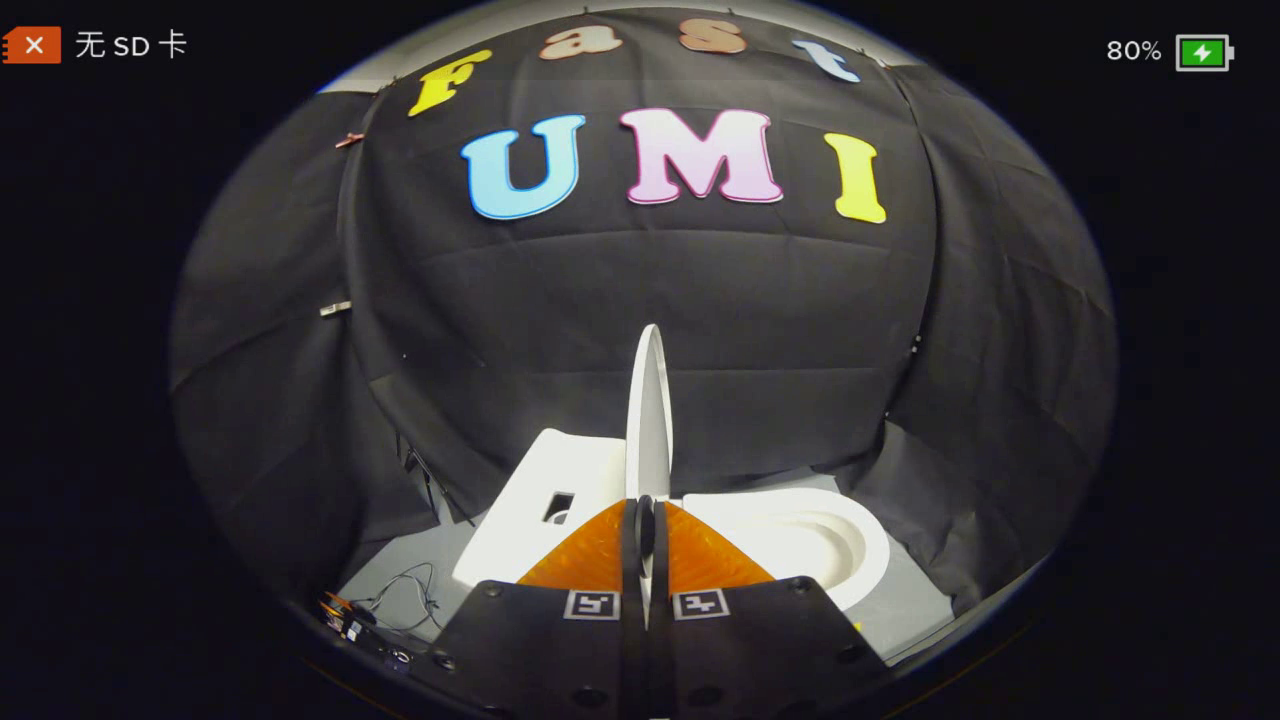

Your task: Open the toilet lid.

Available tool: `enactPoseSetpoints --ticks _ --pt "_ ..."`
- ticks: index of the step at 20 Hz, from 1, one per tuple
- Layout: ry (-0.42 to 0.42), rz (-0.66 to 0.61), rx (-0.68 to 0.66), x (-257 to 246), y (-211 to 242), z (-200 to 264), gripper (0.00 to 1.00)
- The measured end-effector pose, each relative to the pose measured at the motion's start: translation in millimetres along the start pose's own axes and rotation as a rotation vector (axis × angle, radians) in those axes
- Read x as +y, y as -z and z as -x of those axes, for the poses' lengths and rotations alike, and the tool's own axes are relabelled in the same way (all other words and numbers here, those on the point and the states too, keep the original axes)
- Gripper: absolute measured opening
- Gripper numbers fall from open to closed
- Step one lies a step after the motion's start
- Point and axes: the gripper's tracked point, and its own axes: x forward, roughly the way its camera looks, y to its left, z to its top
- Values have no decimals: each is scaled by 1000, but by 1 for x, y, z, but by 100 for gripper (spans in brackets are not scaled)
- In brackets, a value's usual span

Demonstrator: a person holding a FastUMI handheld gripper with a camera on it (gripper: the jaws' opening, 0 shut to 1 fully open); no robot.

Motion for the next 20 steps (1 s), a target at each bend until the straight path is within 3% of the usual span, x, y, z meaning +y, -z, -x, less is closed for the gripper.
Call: enactPoseSetpoints --ticks 13,20 --pt "-41 99 0 79 13 -9 5" --pt "21 138 -40 66 7 -6 5"
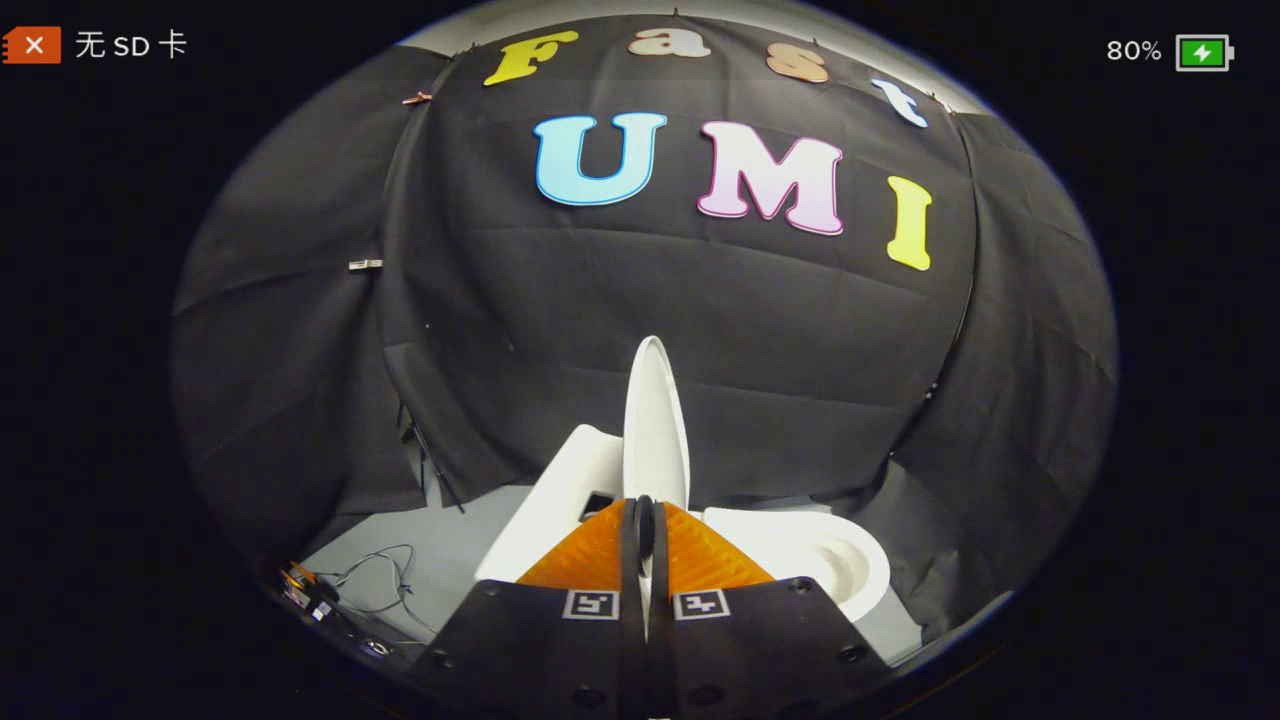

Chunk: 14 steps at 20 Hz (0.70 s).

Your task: Open the toilet lid.

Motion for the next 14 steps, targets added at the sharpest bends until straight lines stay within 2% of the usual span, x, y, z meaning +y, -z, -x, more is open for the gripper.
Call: enactPoseSetpoints --ticks 2,4,6,9,14 --pt "-15 -32 -4 1 2 2 7" --pt "-42 -79 -7 4 -1 7 16" --pt "-38 -70 -12 2 0 12 50" --pt "-88 -37 -20 13 -5 25 100" --pt "-143 16 -118 12 -33 66 99"
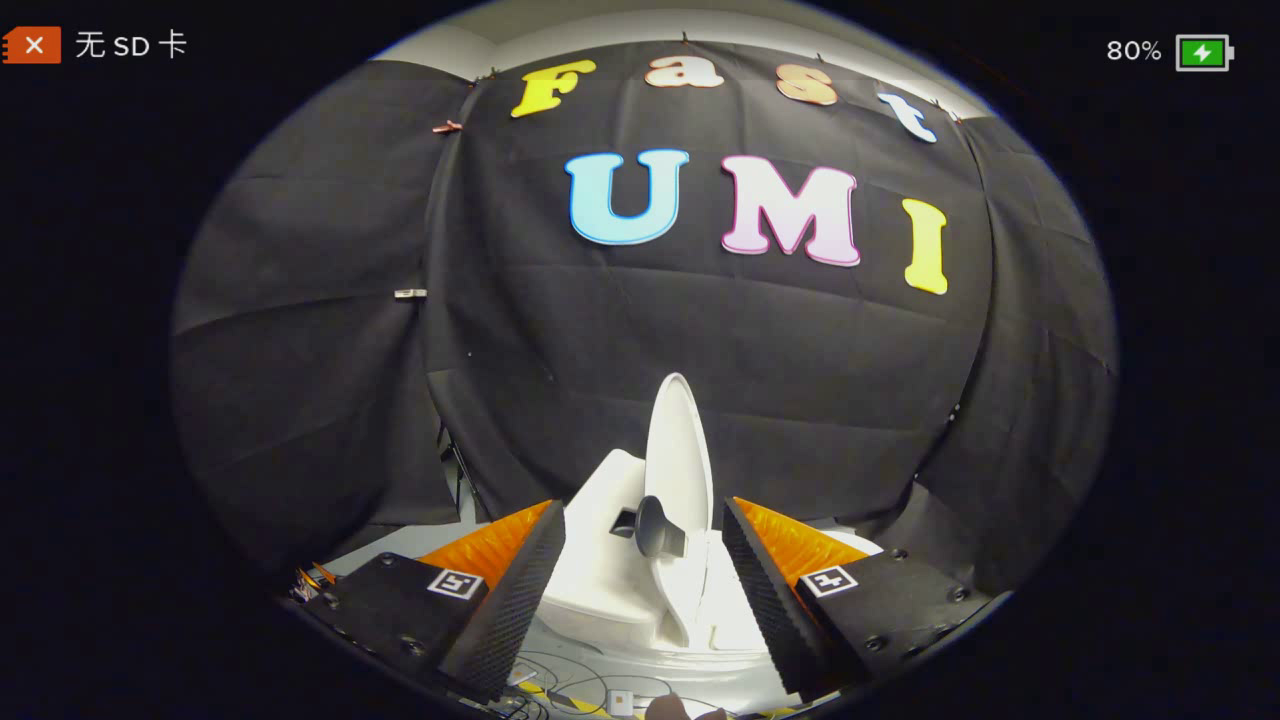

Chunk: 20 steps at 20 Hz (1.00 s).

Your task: Open the toilet lid.

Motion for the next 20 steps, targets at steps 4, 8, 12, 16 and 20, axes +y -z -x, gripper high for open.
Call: enactPoseSetpoints --ticks 4,8,12,16,20 --pt "-3 25 -118 -19 -40 45 99" --pt "10 28 -200 -48 -65 86 99" --pt "49 15 -268 -91 -84 119 99" --pt "129 40 -338 -144 -91 145 98" --pt "175 22 -361 -184 -90 162 98"
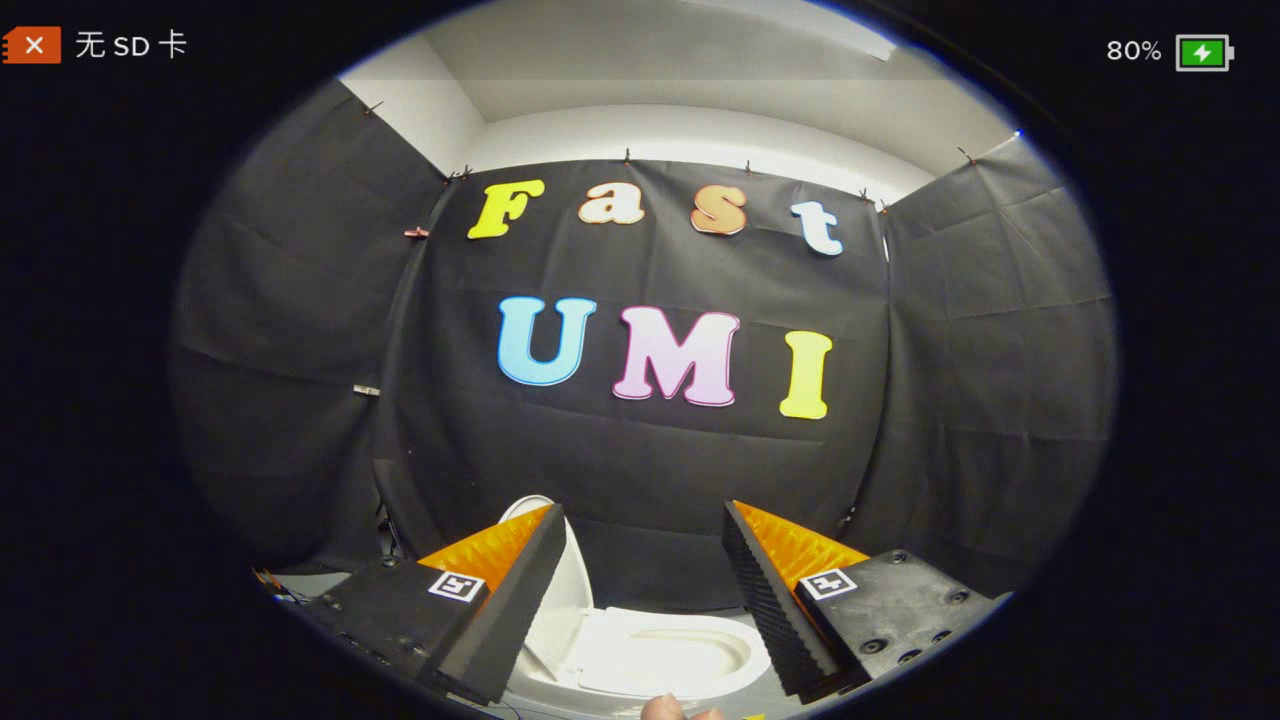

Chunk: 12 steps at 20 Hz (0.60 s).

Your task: Open the toilet lid.

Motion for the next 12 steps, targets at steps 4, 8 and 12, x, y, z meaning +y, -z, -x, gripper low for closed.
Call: enactPoseSetpoints --ticks 4,8,12 --pt "59 -14 -25 -45 -6 9 99" --pt "112 -15 -49 -86 -12 19 99" --pt "192 17 -74 -131 -9 23 98"
